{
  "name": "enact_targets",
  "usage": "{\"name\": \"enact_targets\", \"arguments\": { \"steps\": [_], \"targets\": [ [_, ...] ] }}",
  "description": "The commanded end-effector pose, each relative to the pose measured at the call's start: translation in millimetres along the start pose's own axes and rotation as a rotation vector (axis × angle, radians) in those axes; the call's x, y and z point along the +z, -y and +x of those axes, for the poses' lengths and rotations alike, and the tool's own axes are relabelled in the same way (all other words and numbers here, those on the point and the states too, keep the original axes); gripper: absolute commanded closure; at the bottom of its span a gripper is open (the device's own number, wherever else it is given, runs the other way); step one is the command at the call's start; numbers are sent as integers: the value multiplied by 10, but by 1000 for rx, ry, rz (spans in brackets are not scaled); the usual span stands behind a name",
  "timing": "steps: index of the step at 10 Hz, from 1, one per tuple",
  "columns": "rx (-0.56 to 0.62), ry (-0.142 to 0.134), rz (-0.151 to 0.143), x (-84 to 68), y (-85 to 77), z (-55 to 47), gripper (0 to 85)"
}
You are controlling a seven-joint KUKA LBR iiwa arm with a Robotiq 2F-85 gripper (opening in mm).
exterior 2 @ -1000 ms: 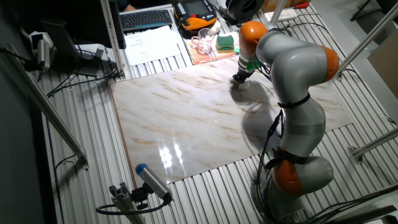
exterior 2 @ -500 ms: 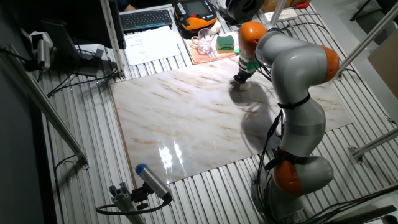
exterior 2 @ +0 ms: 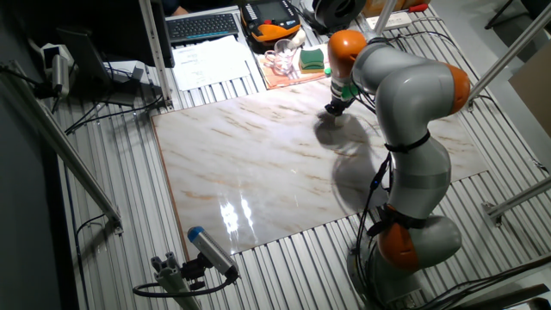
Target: Clean the tabletop with a sponge
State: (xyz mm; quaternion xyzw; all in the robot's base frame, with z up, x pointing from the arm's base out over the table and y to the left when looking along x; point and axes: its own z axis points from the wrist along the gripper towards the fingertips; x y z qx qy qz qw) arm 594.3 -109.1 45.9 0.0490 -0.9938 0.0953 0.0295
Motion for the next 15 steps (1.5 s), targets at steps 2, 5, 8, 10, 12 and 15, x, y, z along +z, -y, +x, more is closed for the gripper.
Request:
{"name": "enact_targets", "arguments": {
  "steps": [2, 5, 8, 10, 12, 15],
  "targets": [
    [18, -2, -22, 59, 29, 42, 850],
    [53, -25, -87, 102, 69, 126, 850],
    [64, -58, -49, 124, 104, 213, 850],
    [70, -101, -75, 193, 131, 283, 850],
    [83, -108, -117, 234, 119, 241, 850],
    [90, -102, -152, 236, 86, 155, 850]
  ]
}}
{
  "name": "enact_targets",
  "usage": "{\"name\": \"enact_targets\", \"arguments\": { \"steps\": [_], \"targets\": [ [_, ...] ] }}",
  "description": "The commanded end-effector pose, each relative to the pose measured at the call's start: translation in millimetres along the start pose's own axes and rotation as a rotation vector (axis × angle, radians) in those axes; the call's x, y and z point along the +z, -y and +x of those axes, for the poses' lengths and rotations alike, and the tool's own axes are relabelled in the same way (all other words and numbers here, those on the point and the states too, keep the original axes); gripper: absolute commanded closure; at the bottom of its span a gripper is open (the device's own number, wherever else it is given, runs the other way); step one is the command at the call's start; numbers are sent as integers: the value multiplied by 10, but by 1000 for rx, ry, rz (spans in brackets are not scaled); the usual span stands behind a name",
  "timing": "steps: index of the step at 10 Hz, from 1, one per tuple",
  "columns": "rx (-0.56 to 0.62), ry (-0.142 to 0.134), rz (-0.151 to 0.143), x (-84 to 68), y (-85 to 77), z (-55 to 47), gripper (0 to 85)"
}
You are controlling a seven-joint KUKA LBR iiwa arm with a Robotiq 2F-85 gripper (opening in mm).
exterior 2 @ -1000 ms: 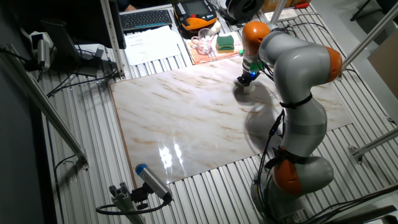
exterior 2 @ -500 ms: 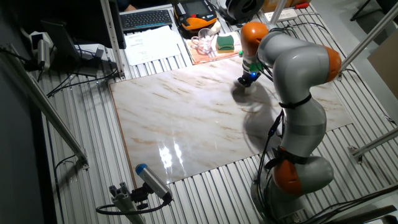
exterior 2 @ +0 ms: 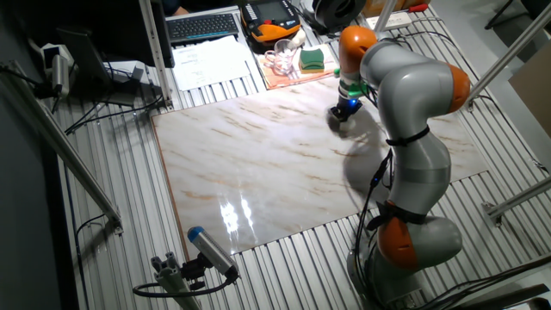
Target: Clean the tabletop with a sponge
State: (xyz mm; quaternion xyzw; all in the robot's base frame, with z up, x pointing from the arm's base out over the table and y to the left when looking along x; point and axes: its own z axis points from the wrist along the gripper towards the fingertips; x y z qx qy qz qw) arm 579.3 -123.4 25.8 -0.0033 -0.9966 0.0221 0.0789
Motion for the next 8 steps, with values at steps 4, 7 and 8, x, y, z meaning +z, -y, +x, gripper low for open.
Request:
{"name": "enact_targets", "arguments": {
  "steps": [4, 7, 8],
  "targets": [
    [2, 4, -10, -37, -55, -80, 850],
    [7, 13, -14, -59, -79, -115, 850],
    [8, 16, -19, -60, -87, -127, 850]
  ]
}}
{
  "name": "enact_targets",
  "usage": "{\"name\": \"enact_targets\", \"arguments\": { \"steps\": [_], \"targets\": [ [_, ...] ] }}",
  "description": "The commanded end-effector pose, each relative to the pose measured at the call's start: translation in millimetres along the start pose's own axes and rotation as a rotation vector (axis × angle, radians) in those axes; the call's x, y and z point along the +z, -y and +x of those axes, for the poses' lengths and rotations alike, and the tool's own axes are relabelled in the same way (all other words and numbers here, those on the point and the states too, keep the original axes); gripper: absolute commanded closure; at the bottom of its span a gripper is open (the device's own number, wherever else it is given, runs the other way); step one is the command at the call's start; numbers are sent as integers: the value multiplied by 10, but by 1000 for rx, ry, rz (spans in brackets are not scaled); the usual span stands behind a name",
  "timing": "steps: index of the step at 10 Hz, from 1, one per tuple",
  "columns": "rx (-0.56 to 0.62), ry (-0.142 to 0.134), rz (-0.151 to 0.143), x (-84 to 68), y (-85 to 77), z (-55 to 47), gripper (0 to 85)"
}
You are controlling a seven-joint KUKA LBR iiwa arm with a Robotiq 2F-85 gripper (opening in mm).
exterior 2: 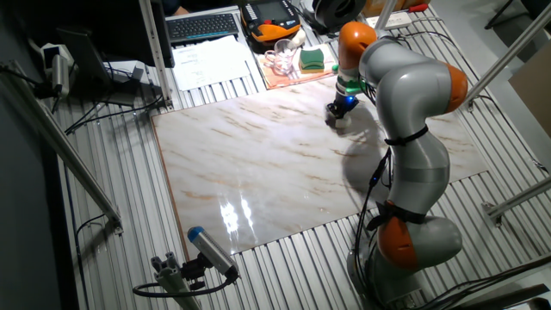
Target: Clean the tabletop with a sponge
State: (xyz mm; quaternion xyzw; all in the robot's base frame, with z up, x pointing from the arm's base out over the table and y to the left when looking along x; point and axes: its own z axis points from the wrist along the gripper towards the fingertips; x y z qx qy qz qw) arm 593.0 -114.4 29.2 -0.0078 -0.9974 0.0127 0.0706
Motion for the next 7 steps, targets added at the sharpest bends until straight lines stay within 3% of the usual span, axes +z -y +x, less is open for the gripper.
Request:
{"name": "enact_targets", "arguments": {
  "steps": [1, 7],
  "targets": [
    [0, 2, -7, 4, -8, -16, 850],
    [6, 8, -22, -13, -94, -139, 850]
  ]
}}
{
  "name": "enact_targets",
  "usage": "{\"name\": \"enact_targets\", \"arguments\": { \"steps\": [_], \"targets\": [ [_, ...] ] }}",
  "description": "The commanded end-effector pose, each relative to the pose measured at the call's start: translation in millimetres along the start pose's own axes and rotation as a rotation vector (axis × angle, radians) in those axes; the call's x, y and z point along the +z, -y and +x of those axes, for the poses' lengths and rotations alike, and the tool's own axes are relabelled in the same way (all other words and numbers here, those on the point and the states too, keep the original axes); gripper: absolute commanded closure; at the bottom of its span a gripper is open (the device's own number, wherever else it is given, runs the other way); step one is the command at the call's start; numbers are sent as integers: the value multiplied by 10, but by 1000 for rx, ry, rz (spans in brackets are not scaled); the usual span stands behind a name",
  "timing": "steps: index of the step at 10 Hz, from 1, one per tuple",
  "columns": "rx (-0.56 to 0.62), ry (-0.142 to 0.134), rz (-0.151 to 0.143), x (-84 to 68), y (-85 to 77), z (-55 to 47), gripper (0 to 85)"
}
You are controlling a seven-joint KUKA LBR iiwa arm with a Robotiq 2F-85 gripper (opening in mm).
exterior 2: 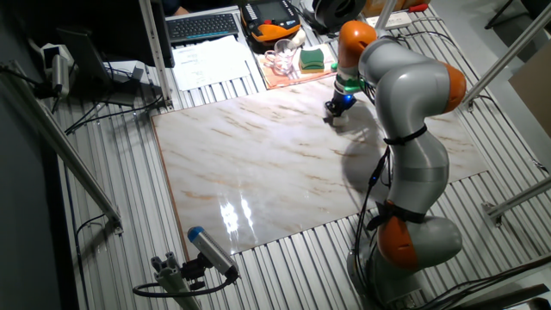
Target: Clean the tabletop with a sponge
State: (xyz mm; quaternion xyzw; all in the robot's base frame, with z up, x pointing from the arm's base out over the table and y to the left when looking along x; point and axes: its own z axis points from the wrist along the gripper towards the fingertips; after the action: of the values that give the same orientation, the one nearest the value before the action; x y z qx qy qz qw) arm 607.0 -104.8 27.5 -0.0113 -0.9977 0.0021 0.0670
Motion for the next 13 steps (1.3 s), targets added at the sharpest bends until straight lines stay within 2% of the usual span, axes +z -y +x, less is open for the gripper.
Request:
{"name": "enact_targets", "arguments": {
  "steps": [1, 6, 8, 10, 13],
  "targets": [
    [2, 0, -5, -8, -14, -25, 850],
    [22, -9, -34, -56, -187, -178, 850],
    [27, 1, -45, -32, -260, -224, 850],
    [37, 14, -43, -23, -355, -241, 850],
    [40, 11, -30, -109, -501, -230, 850]
  ]
}}
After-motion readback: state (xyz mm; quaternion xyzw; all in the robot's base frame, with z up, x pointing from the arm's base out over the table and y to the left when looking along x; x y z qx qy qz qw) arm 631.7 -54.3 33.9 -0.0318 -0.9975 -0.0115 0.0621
